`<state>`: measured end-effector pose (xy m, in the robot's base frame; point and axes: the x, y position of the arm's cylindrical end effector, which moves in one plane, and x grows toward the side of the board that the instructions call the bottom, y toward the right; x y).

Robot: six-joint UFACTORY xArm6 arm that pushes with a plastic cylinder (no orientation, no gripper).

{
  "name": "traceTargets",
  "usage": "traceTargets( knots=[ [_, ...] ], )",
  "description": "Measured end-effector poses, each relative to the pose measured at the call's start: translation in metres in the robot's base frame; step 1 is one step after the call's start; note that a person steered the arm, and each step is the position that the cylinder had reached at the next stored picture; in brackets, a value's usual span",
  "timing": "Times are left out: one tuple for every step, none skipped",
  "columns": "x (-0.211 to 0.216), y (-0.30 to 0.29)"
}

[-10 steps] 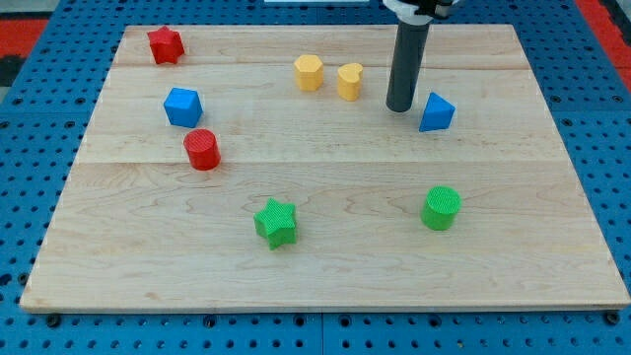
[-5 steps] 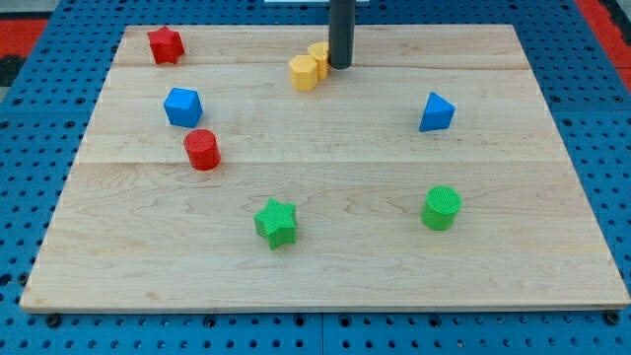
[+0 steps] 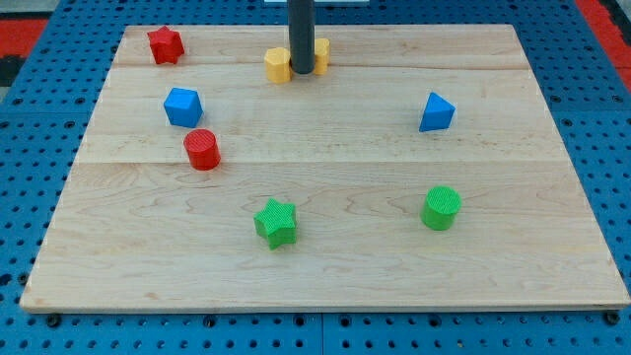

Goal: Put the yellow heart diagonally top right to the yellow hexagon

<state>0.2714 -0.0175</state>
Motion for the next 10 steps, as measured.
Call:
traceTargets(
  knots=[
    [-0.004, 0.014],
    [0.013, 0.019],
    [0.003, 0.039],
    [-0.013, 0.034],
    [-0.013, 0.028],
    [0.004, 0.029],
    [0.062, 0.027],
    [0.091, 0.016],
    [0.091, 0.016],
    [0.091, 0.016]
  ],
)
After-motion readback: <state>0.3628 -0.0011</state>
